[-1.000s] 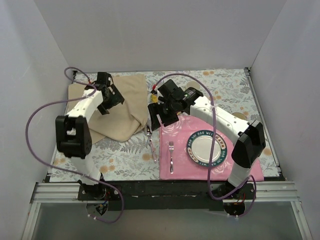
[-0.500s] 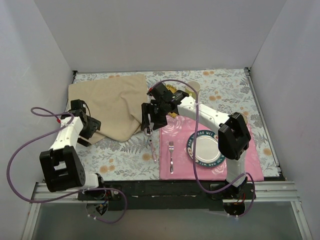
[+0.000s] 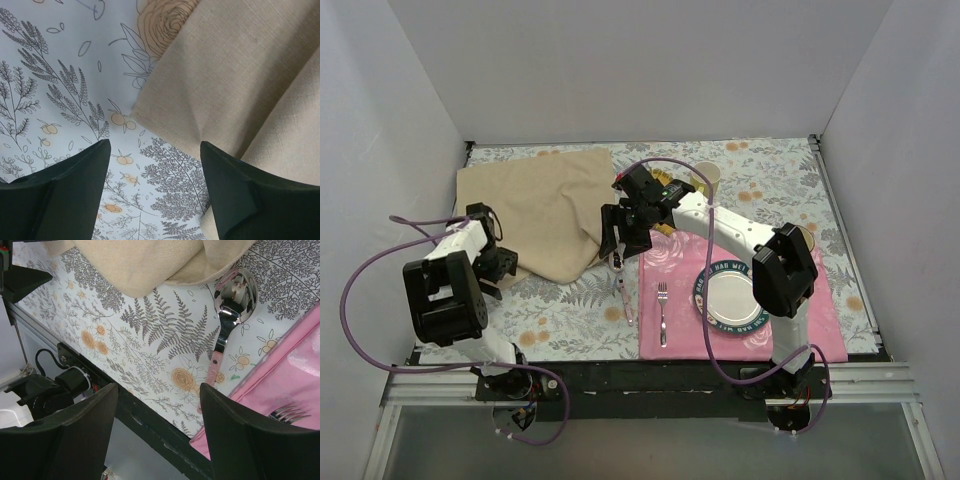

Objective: Fold the napkin, place the utensils inside, and roll it up
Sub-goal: Flatten the napkin out

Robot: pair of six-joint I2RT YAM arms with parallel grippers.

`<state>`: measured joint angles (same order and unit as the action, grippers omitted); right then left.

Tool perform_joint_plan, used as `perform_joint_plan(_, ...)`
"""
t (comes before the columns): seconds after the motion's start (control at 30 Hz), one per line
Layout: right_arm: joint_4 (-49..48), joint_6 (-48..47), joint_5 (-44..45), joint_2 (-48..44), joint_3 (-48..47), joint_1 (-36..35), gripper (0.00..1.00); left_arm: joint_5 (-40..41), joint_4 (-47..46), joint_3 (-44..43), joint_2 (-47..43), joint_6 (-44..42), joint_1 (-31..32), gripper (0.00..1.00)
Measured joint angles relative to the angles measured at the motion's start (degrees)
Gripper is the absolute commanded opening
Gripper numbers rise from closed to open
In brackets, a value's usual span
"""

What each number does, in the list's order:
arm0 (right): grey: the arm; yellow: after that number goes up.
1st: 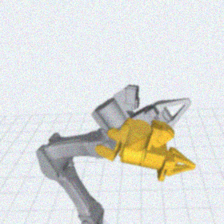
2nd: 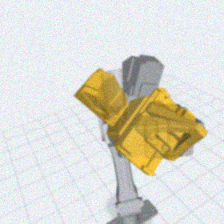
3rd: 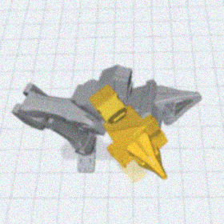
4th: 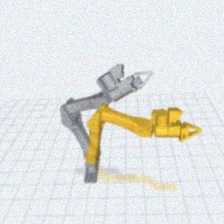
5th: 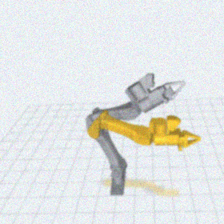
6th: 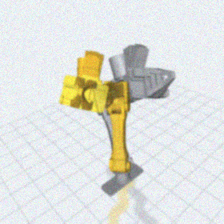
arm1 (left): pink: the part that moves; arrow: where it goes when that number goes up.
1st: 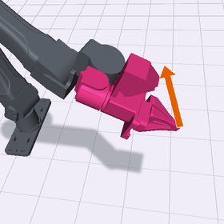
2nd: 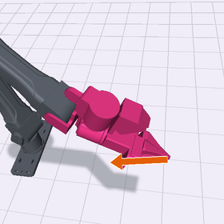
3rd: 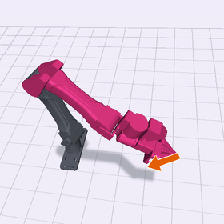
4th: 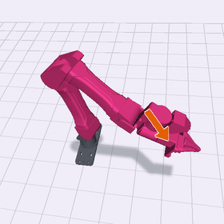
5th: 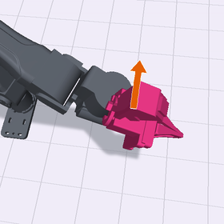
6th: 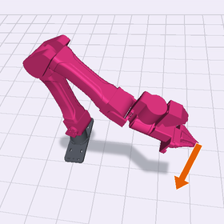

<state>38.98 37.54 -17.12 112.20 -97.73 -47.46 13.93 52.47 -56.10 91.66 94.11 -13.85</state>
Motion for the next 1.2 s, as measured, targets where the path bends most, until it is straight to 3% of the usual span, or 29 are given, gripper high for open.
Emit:
perform_joint_plan(0.17, 0.3, -0.5, -0.2, 0.6, -0.7, 0.9, 0.73, -0.5, -0.7, 0.6, 1.8, 0.1, -2.9, 0.53)
perform_joint_plan(0.2, 0.4, -0.5, -0.2, 0.6, -0.7, 1.0, 0.73, -0.6, -0.9, 0.6, 1.8, 0.1, -3.5, 0.41)
perform_joint_plan(0.3, 0.4, -1.0, -0.2, 0.6, -0.8, 1.9, 0.73, -1.3, -1.6, 1.0, 1.8, -0.7, -6.1, 0.3)
perform_joint_plan(0.37, 0.7, -1.7, -0.2, 0.6, -0.8, 2.7, 0.73, -1.2, -1.8, 1.3, 1.6, -1.8, -9.0, 0.05)
perform_joint_plan(0.47, 1.0, -2.2, -0.2, 0.5, -0.8, 3.1, 0.73, 0.2, -1.1, 1.2, 1.3, -2.5, -11.0, 0.0)
perform_joint_plan(0.63, 1.7, -3.5, -1.2, 0.0, -0.5, 3.2, 0.73, 9.7, 3.6, -2.2, -2.1, -3.9, -17.8, 0.01)
perform_joint_plan(0.67, 1.6, -3.8, -1.3, -0.5, 0.0, 3.1, 0.73, 11.9, 4.5, -3.5, -3.2, -4.2, -18.7, 0.05)
perform_joint_plan(0.7, 1.9, -4.0, -1.5, -1.1, 0.5, 3.1, 0.73, 13.1, 5.0, -4.4, -4.2, -4.3, -19.0, 0.28)
perform_joint_plan(0.77, 2.5, -4.8, -1.7, -2.3, 1.2, 3.1, 0.73, 14.2, 5.4, -5.7, -6.7, -5.4, -18.7, 0.6)
perform_joint_plan(0.9, 3.1, -6.3, -2.2, -3.9, 2.0, 3.1, 0.74, 13.6, 5.5, -4.9, -11.5, -6.0, -12.8, 0.83)
perform_joint_plan(1.03, 3.9, -8.3, -2.5, -4.2, 2.1, 3.3, 0.74, 10.6, 6.8, -3.4, -13.9, -4.1, -2.0, 0.87)
perform_joint_plan(1.13, 4.6, -10.1, -2.8, -5.0, 3.9, 4.1, 0.74, 8.7, 9.4, -1.5, -16.8, -2.8, 0.4, 0.7)
perform_joint_plan(1.2, 5.0, -11.1, -2.8, -6.1, 5.4, 5.0, 0.74, 6.8, 9.6, -0.5, -20.5, -3.5, 1.1, 0.65)
